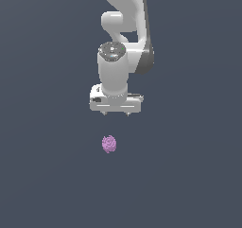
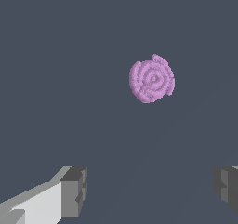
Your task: Pick up the object and move it to a goal position.
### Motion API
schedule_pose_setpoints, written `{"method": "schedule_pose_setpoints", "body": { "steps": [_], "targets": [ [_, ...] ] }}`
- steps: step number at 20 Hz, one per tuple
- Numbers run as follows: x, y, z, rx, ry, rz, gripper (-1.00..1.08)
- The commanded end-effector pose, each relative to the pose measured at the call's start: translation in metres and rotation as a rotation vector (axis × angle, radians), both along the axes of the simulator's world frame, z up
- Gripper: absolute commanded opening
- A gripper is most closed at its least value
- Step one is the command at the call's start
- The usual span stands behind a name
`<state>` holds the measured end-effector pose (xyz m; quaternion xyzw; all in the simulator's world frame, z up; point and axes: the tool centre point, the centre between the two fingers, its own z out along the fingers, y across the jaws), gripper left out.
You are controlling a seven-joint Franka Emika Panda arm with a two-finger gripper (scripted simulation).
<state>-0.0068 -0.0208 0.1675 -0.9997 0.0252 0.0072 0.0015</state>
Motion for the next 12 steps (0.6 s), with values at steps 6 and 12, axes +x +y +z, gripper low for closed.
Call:
{"method": "schedule_pose_setpoints", "body": {
  "steps": [6,12],
  "targets": [
    [0.004,0.016,0.005,-0.001,-0.015,0.024,1.0],
    [0.006,0.034,0.012,-0.002,-0.032,0.046,1.0]
  ]
}}
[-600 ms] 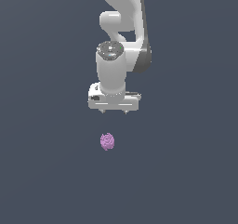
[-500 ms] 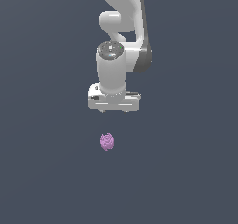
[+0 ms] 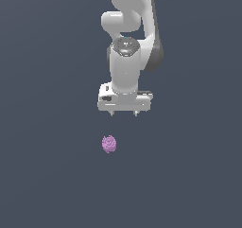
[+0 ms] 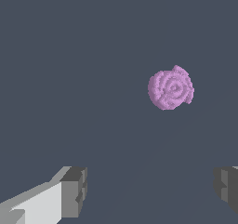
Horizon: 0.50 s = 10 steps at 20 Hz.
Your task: Pick up the object and move it to a goal position.
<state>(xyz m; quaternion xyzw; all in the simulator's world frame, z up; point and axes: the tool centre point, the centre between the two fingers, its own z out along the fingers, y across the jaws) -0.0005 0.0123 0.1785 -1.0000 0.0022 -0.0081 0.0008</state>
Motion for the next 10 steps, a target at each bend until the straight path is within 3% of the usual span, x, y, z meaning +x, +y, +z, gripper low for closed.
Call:
{"method": "schedule_pose_setpoints", "body": {
  "steps": [1,10],
  "targets": [
    [0.0,0.0,0.0,0.0,-0.001,0.0,1.0],
    [0.014,-0.01,-0.011,-0.003,0.002,0.052,1.0]
  ]
}}
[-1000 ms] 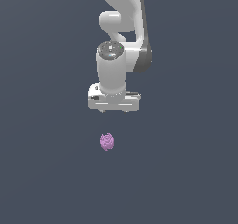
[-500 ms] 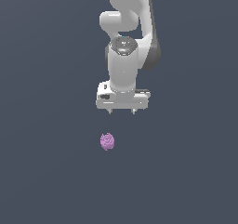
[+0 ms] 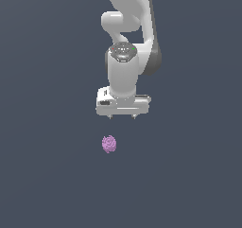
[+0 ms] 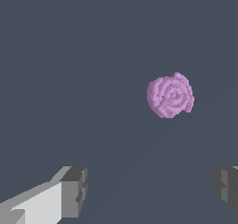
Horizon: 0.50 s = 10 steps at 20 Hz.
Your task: Pick up the object and move it to a goal position.
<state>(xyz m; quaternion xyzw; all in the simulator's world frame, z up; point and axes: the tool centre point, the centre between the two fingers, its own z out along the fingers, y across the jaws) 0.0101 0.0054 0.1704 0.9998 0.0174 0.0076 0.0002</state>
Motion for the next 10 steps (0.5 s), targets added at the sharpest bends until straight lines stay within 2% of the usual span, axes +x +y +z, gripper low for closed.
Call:
{"method": "schedule_pose_setpoints", "body": {
  "steps": [1,10],
  "targets": [
    [0.006,-0.005,-0.006,-0.001,0.002,0.024,1.0],
    [0.04,-0.033,-0.041,-0.004,0.009,0.17,1.0]
  ]
}}
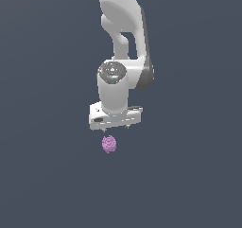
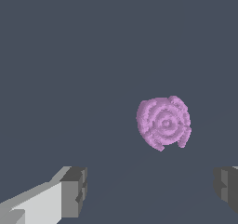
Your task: Pick up the object and move it to a goal position.
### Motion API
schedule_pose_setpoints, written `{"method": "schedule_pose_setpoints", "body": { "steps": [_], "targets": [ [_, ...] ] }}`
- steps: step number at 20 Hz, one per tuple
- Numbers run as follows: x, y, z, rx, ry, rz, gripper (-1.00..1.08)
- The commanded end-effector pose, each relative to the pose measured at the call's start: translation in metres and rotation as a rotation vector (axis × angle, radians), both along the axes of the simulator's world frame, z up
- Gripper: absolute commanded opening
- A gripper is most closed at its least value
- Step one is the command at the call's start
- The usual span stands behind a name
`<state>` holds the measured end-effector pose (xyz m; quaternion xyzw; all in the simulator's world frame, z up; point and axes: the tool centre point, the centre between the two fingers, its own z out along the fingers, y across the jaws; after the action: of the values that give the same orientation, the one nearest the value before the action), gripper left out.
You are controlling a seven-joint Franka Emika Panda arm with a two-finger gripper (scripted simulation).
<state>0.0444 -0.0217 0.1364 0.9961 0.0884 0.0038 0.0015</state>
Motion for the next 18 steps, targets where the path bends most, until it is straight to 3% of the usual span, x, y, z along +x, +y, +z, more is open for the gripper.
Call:
{"method": "schedule_pose_setpoints", "body": {
  "steps": [1,9,18],
  "targets": [
    [0.009,-0.009,-0.012,0.0,0.002,0.044,1.0],
    [0.027,-0.029,-0.038,0.001,0.007,0.138,1.0],
    [0.031,-0.035,-0.046,0.002,0.009,0.159,1.0]
  ]
}}
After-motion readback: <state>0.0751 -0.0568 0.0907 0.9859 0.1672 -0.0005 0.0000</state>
